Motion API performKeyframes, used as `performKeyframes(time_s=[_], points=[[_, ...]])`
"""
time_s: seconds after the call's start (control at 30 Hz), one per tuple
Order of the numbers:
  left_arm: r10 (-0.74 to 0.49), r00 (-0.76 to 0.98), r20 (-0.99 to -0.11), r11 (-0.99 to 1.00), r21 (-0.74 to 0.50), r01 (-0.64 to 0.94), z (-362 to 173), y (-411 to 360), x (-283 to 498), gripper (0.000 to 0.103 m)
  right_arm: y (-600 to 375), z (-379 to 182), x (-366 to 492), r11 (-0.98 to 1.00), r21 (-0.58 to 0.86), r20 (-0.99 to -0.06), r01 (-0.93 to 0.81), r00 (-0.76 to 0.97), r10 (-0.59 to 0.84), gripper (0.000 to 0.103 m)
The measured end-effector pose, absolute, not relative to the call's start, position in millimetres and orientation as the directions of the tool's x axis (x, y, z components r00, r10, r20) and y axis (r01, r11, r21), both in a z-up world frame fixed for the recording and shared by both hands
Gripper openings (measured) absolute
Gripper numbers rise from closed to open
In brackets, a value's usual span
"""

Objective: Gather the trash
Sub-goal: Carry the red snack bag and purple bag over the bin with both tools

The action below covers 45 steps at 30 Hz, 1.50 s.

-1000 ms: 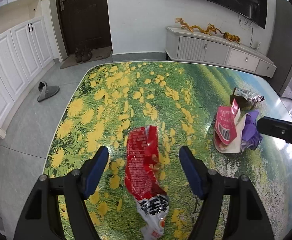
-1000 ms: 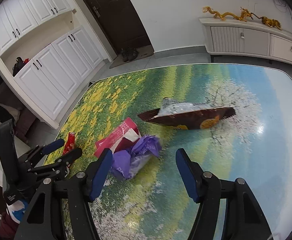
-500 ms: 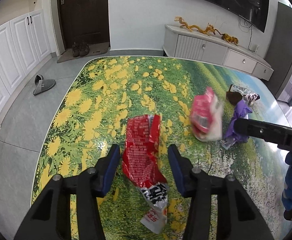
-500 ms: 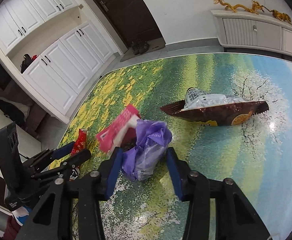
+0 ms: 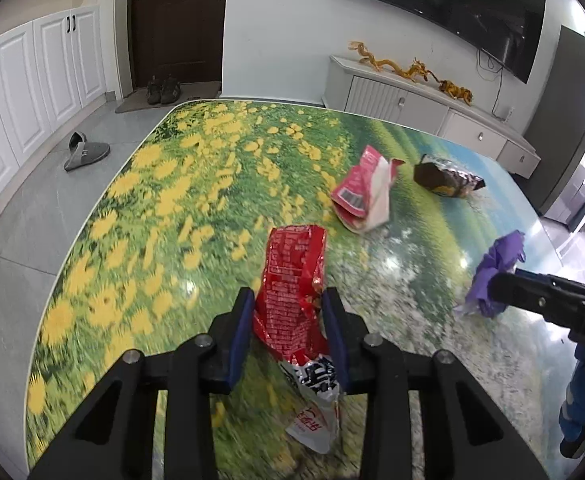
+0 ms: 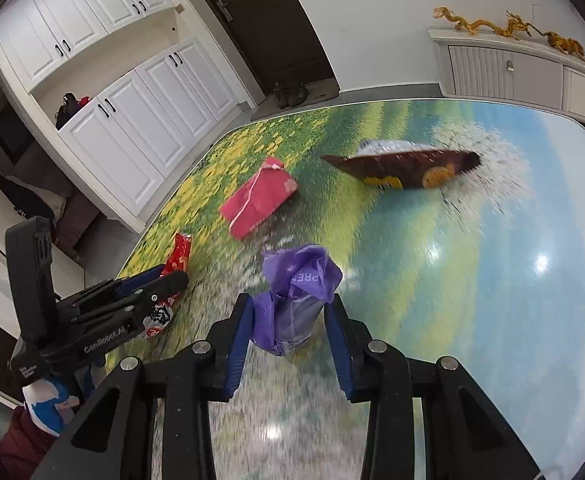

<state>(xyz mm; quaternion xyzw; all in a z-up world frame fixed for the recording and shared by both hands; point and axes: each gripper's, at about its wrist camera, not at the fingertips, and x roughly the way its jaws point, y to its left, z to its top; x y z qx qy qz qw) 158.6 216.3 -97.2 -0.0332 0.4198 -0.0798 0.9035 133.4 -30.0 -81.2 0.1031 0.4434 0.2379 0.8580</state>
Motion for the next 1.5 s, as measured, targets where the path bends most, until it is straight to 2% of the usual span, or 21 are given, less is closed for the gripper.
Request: performKeyframes(time_s=[0.33, 0.77, 1.17, 1.5], points=[[-0.224, 0.658, -0.718, 0.974, -0.172, 0.145, -77, 194, 91, 0.033, -67, -62, 70, 0.883, 0.368, -0.703, -0.292, 0.534, 0.47, 0.034], [-0.239, 0.703, -0.669, 0.971, -0.148, 0.189, -33, 156, 29, 0.033, -131, -44, 2, 0.917, 0.35, -0.676, -0.191, 0.626, 0.389, 0.034], [-0.249, 0.716, -0.652, 0.967, -0.121, 0.225, -9, 117, 9, 0.033, -207, -40, -54, 0.938, 0.344, -0.654, -0.049, 0.704, 0.276, 0.034], [-0.272, 0.691, -0.67, 0.954, -0.093, 0.285, -4, 73, 14, 0.033, -269, -41, -84, 0.942, 0.323, -0.636, 0.088, 0.757, 0.148, 0.034]])
